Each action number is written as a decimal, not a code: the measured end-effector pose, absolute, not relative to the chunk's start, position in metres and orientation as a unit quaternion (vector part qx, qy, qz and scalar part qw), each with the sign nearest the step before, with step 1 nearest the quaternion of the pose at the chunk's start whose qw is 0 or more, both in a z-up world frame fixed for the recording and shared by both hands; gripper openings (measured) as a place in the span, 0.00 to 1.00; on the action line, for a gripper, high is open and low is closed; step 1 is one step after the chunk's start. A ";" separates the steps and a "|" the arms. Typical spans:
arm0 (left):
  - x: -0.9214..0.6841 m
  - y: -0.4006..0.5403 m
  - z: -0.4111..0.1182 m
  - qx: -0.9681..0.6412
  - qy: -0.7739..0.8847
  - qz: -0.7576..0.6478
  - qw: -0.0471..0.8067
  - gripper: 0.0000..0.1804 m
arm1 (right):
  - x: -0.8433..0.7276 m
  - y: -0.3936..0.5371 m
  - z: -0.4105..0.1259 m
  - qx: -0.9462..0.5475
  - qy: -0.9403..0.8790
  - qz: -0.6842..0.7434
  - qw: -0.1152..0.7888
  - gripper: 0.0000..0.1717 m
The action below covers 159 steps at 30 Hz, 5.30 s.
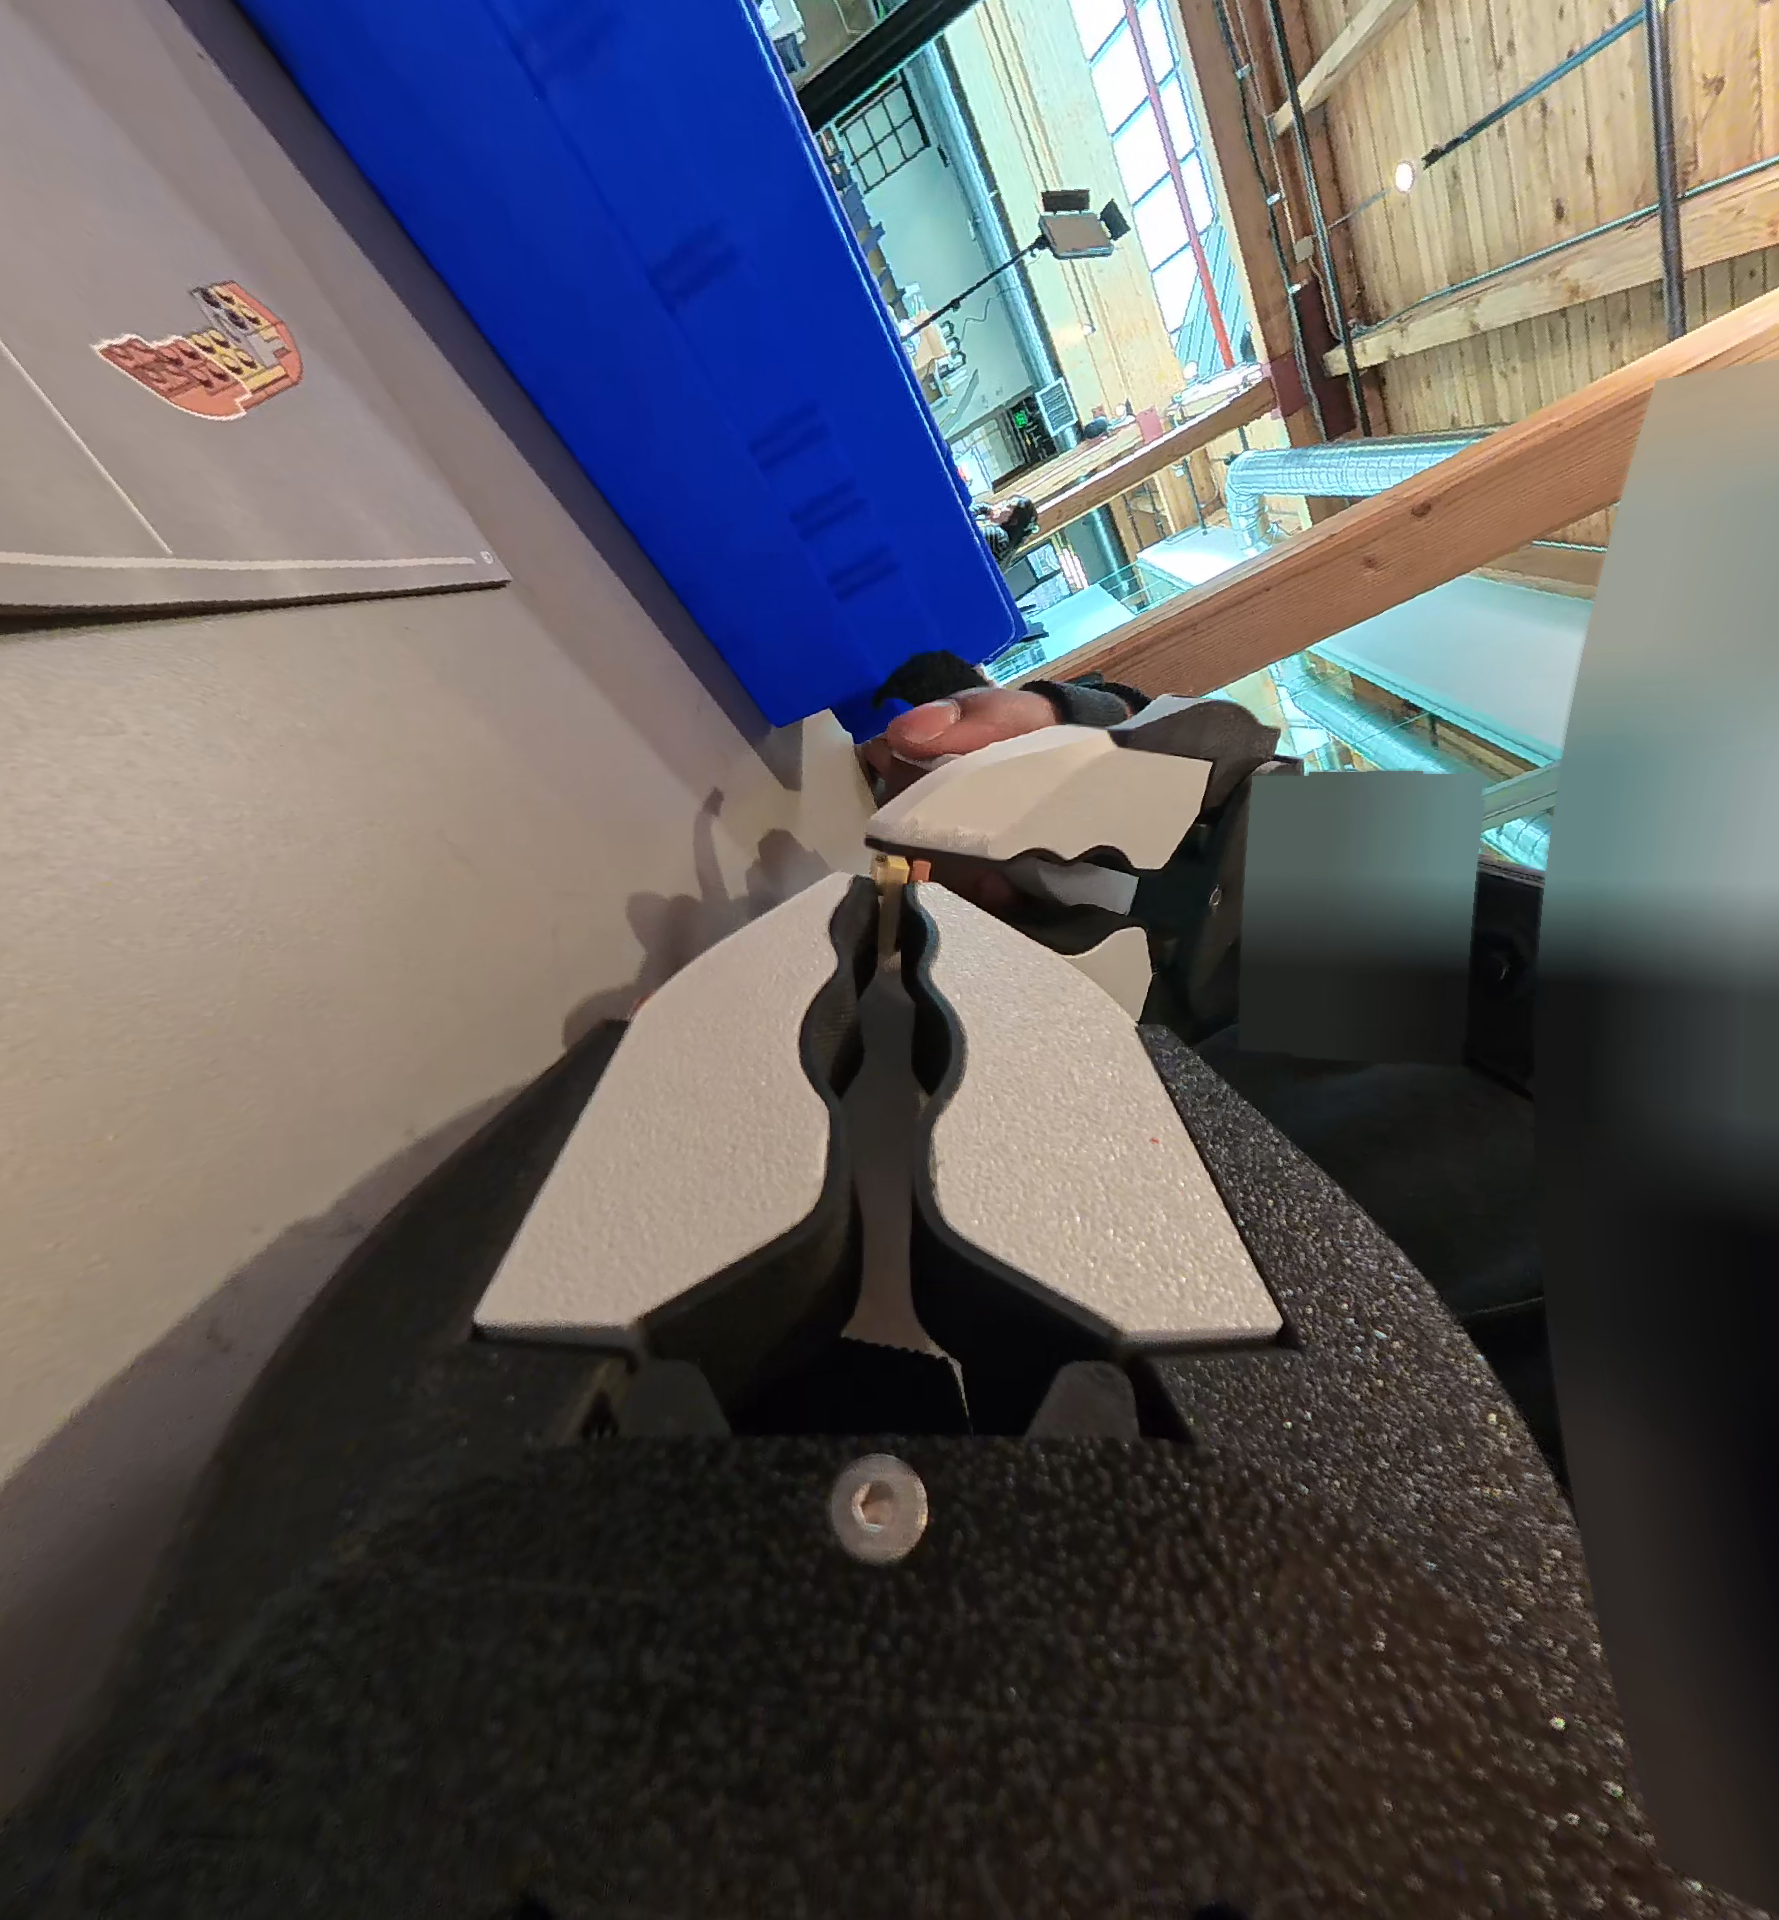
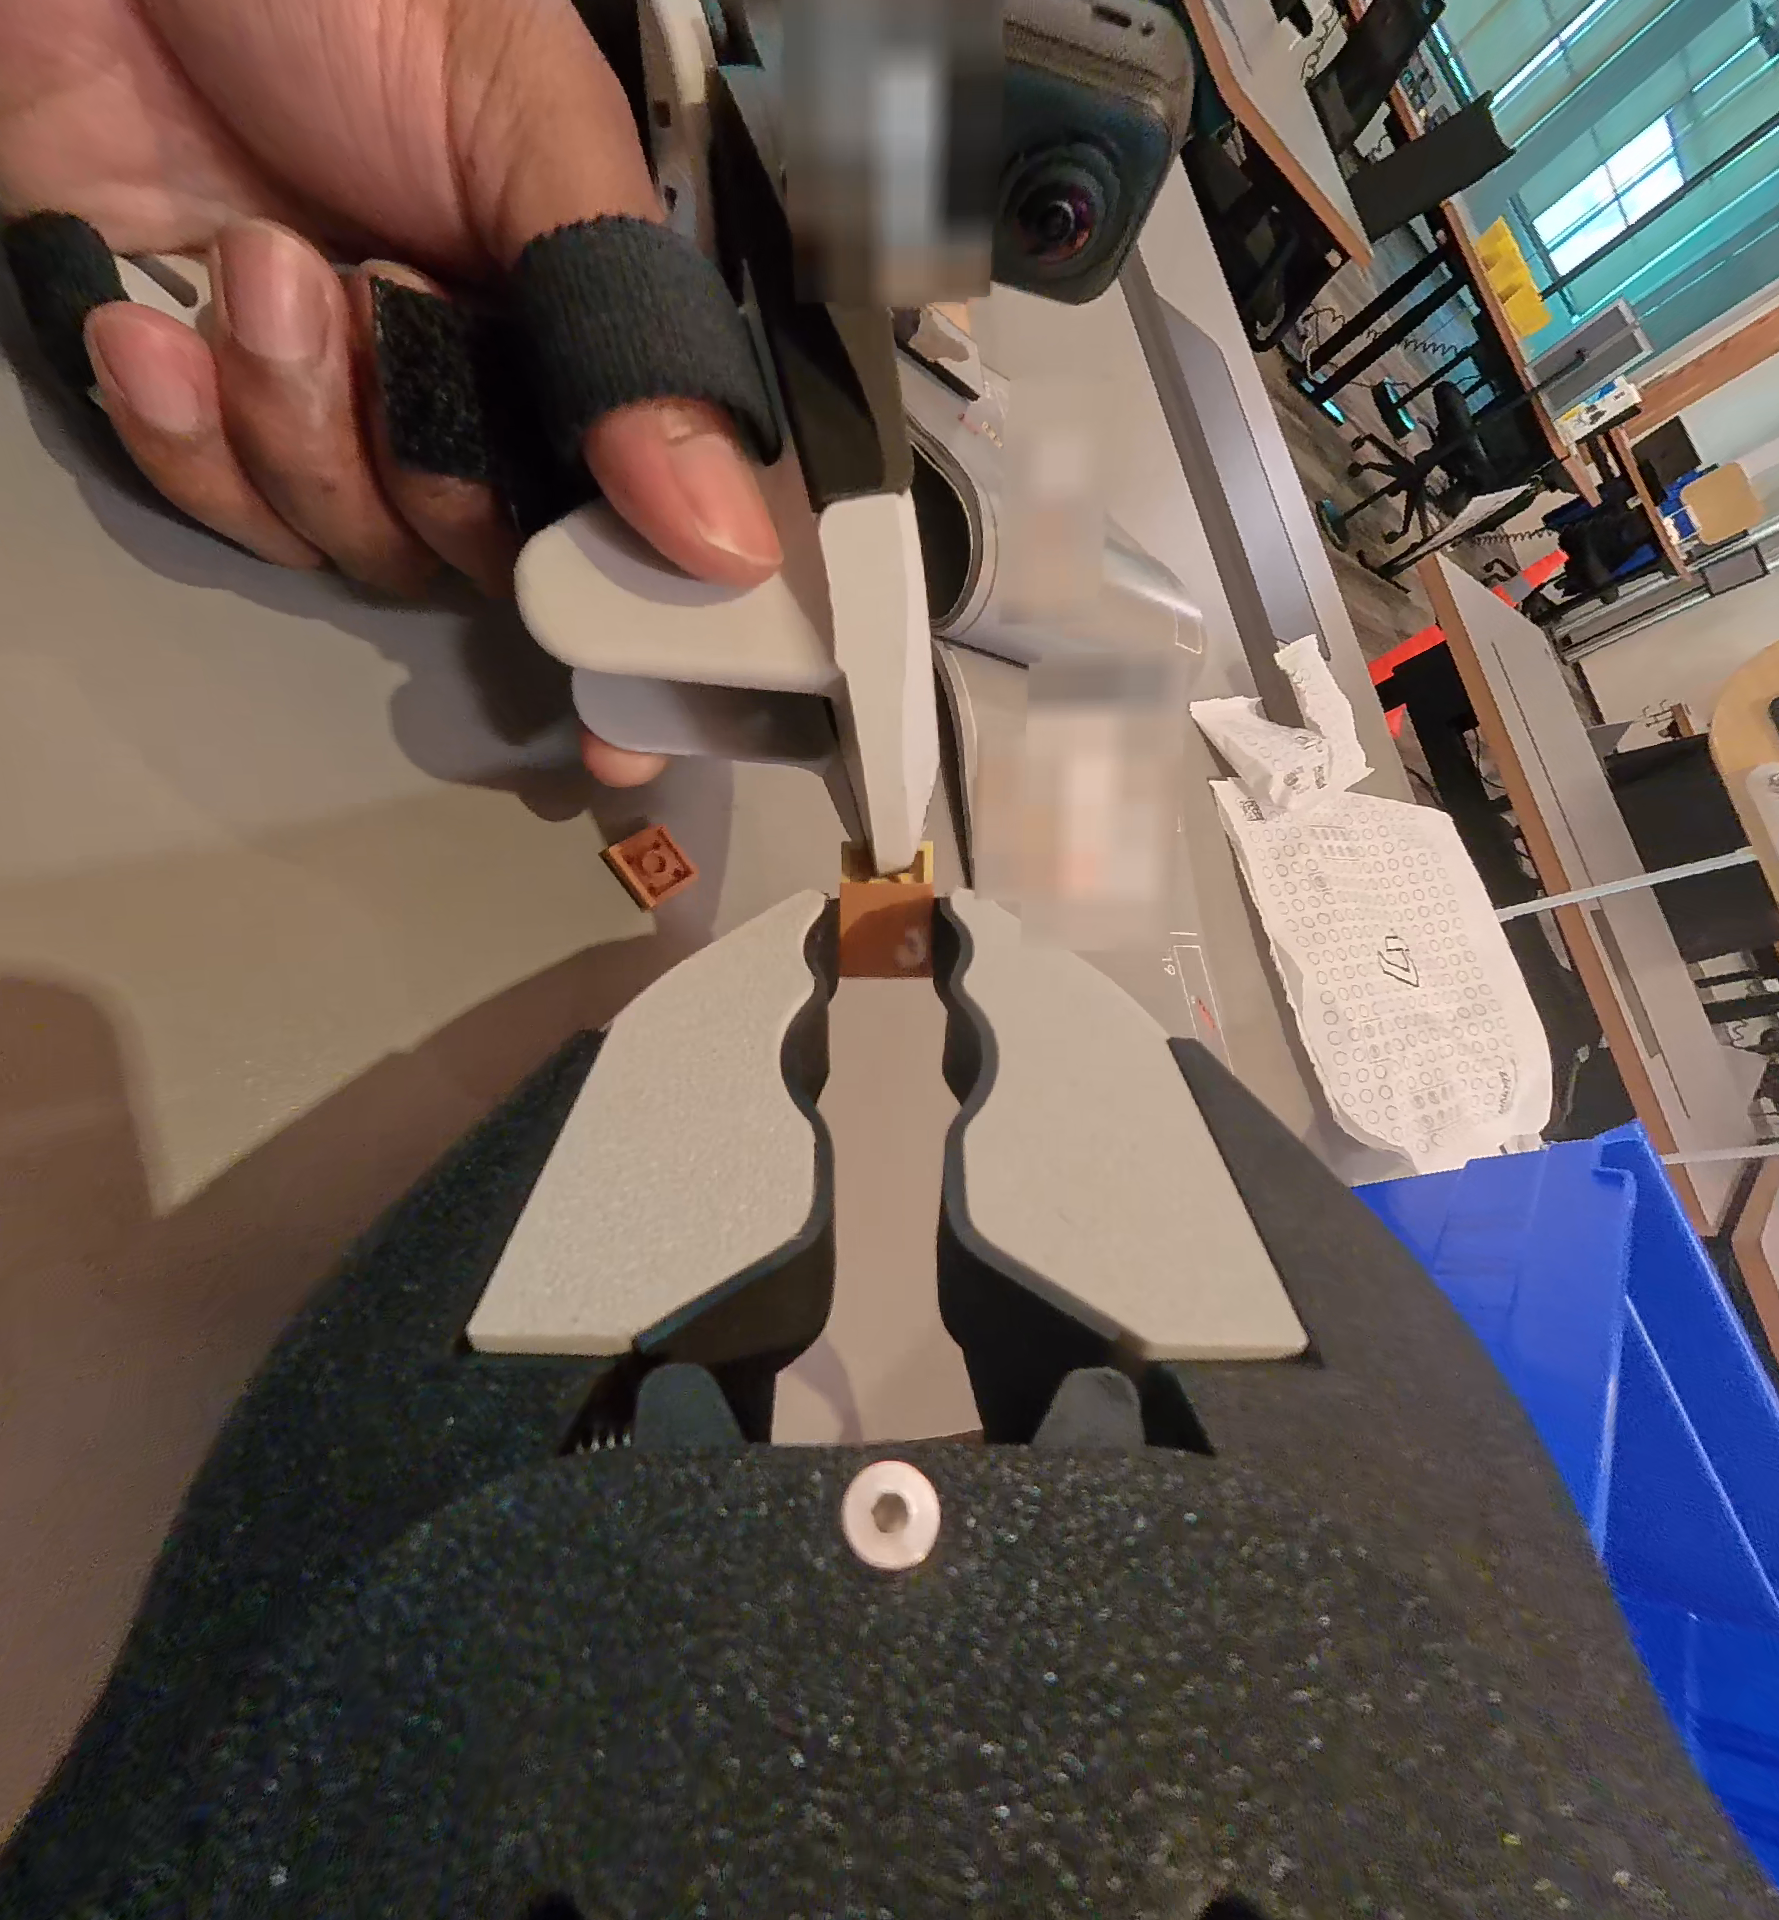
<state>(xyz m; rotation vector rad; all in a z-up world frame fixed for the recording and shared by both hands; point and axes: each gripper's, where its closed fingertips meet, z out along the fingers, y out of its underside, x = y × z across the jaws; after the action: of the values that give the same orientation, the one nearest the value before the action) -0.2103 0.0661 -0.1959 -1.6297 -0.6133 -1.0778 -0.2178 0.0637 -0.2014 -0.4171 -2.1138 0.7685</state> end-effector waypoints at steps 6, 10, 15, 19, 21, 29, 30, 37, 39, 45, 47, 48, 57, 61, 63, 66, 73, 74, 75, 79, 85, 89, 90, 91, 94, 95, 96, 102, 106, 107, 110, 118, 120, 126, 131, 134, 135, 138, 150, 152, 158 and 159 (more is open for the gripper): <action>-0.210 0.066 -0.196 -0.682 -0.253 -0.449 0.519 0.02 | -0.217 0.064 -0.203 -0.160 -0.844 0.298 0.417 0.10; -0.209 0.066 -0.196 -0.690 -0.245 -0.438 0.522 0.03 | -0.217 0.065 -0.203 -0.156 -0.844 0.285 0.426 0.10; -0.209 0.065 -0.195 -0.709 -0.219 -0.411 0.529 0.03 | -0.217 0.064 -0.201 -0.154 -0.841 0.285 0.434 0.10; -0.208 0.065 -0.195 -0.722 -0.201 -0.396 0.531 0.05 | -0.217 0.065 -0.201 -0.152 -0.839 0.283 0.438 0.10; -0.207 0.065 -0.193 -0.726 -0.193 -0.390 0.533 0.06 | -0.217 0.065 -0.200 -0.153 -0.838 0.285 0.440 0.10; -0.204 0.069 -0.200 -0.747 -0.183 -0.362 0.527 0.15 | -0.216 0.060 -0.195 -0.143 -0.829 0.291 0.455 0.10; -0.203 0.070 -0.200 -0.747 -0.180 -0.359 0.530 0.14 | -0.216 0.059 -0.194 -0.140 -0.828 0.292 0.458 0.10; -0.198 0.069 -0.189 -0.737 -0.144 -0.350 0.560 0.05 | -0.215 0.057 -0.188 -0.127 -0.819 0.296 0.475 0.10; -0.198 0.069 -0.188 -0.740 -0.133 -0.339 0.565 0.05 | -0.214 0.056 -0.187 -0.125 -0.816 0.298 0.480 0.10; -0.199 0.067 -0.181 -0.735 -0.106 -0.322 0.587 0.05 | -0.214 0.059 -0.180 -0.140 -0.805 0.324 0.476 0.14; -0.202 0.065 -0.178 -0.733 -0.093 -0.311 0.598 0.05 | -0.213 0.061 -0.177 -0.153 -0.802 0.349 0.461 0.16; -0.203 0.064 -0.176 -0.731 -0.082 -0.302 0.606 0.05 | -0.211 0.061 -0.175 -0.161 -0.799 0.368 0.447 0.16; -0.197 0.053 -0.158 -0.716 0.071 -0.216 0.660 0.05 | -0.190 0.052 -0.147 -0.199 -0.755 0.550 0.297 0.14; -0.184 0.051 -0.157 -0.708 0.141 -0.179 0.669 0.05 | -0.184 0.049 -0.145 -0.189 -0.751 0.572 0.271 0.12; -0.180 0.051 -0.157 -0.704 0.160 -0.163 0.672 0.05 | -0.181 0.047 -0.147 -0.181 -0.756 0.571 0.263 0.11; -0.175 0.050 -0.158 -0.702 0.178 -0.161 0.671 0.05 | -0.178 0.045 -0.151 -0.172 -0.765 0.565 0.257 0.10; -0.169 0.049 -0.161 -0.706 0.196 -0.155 0.663 0.05 | -0.174 0.042 -0.156 -0.152 -0.778 0.555 0.251 0.05; -0.169 0.049 -0.162 -0.709 0.195 -0.154 0.660 0.05 | -0.174 0.042 -0.157 -0.150 -0.781 0.552 0.252 0.05; -0.169 0.049 -0.163 -0.711 0.195 -0.152 0.658 0.05 | -0.174 0.042 -0.158 -0.149 -0.783 0.548 0.253 0.04; -0.171 0.050 -0.165 -0.719 0.188 -0.149 0.653 0.05 | -0.176 0.043 -0.159 -0.150 -0.785 0.540 0.264 0.04; -0.176 0.053 -0.166 -0.725 0.168 -0.147 0.651 0.05 | -0.181 0.047 -0.161 -0.170 -0.781 0.538 0.268 0.04; -0.182 0.057 -0.163 -0.721 0.137 -0.148 0.663 0.07 | -0.186 0.054 -0.153 -0.204 -0.752 0.574 0.252 0.04; -0.185 0.058 -0.163 -0.721 0.131 -0.141 0.665 0.11 | -0.187 0.056 -0.150 -0.214 -0.742 0.586 0.246 0.04; -0.188 0.058 -0.162 -0.720 0.123 -0.136 0.670 0.11 | -0.188 0.058 -0.147 -0.224 -0.731 0.600 0.236 0.04; -0.193 0.058 -0.156 -0.709 0.100 -0.151 0.682 0.12 | -0.192 0.063 -0.141 -0.256 -0.698 0.637 0.206 0.04; -0.193 0.059 -0.155 -0.708 0.094 -0.152 0.683 0.12 | -0.192 0.062 -0.140 -0.260 -0.689 0.648 0.195 0.04; -0.194 0.059 -0.155 -0.709 0.091 -0.151 0.683 0.13 | -0.192 0.062 -0.140 -0.264 -0.682 0.656 0.186 0.04; -0.190 0.059 -0.152 -0.696 0.090 -0.157 0.694 0.07 | -0.193 0.054 -0.146 -0.263 -0.680 0.659 0.184 0.04; -0.189 0.056 -0.153 -0.701 0.106 -0.147 0.689 0.04 | -0.192 0.050 -0.149 -0.249 -0.688 0.653 0.194 0.04; -0.190 0.055 -0.154 -0.706 0.113 -0.135 0.686 0.04 | -0.192 0.050 -0.150 -0.245 -0.693 0.648 0.199 0.04; -0.190 0.055 -0.156 -0.718 0.130 -0.102 0.677 0.04 | -0.193 0.050 -0.152 -0.232 -0.705 0.634 0.218 0.06; -0.183 0.055 -0.164 -0.736 0.153 -0.096 0.652 0.04 | -0.187 0.046 -0.154 -0.202 -0.722 0.622 0.228 0.05; -0.184 0.056 -0.164 -0.737 0.151 -0.097 0.652 0.04 | -0.187 0.047 -0.154 -0.204 -0.722 0.620 0.229 0.05; -0.186 0.059 -0.154 -0.710 0.119 -0.114 0.685 0.06 | -0.189 0.051 -0.144 -0.229 -0.680 0.665 0.205 0.04; -0.184 0.058 -0.152 -0.701 0.120 -0.123 0.692 0.09 | -0.187 0.049 -0.140 -0.222 -0.663 0.685 0.203 0.04; -0.180 0.057 -0.152 -0.697 0.130 -0.125 0.694 0.05 | -0.185 0.046 -0.141 -0.216 -0.663 0.688 0.202 0.05; -0.180 0.056 -0.152 -0.698 0.132 -0.127 0.692 0.04 | -0.185 0.046 -0.141 -0.214 -0.664 0.687 0.203 0.05; -0.180 0.054 -0.153 -0.704 0.145 -0.110 0.686 0.04 | -0.184 0.044 -0.141 -0.205 -0.669 0.683 0.209 0.05; -0.186 0.054 -0.169 -0.749 0.160 -0.095 0.635 0.18 | -0.192 0.053 -0.152 -0.180 -0.722 0.588 0.317 0.04; -0.194 0.050 -0.183 -0.784 0.162 -0.090 0.593 0.19 | -0.196 0.057 -0.162 -0.182 -0.748 0.547 0.331 0.04; -0.209 0.046 -0.213 -0.843 0.154 -0.058 0.512 0.17 | -0.200 0.057 -0.179 -0.181 -0.772 0.511 0.333 0.05; -0.206 0.047 -0.211 -0.836 0.156 -0.060 0.522 0.16 | -0.199 0.056 -0.178 -0.183 -0.769 0.519 0.325 0.05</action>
<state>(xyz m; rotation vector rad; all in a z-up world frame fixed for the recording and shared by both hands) -0.2060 0.0473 -0.2112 -2.0039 0.3737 -0.1442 -0.1993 0.0559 -0.1781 -0.4808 -2.0159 1.3611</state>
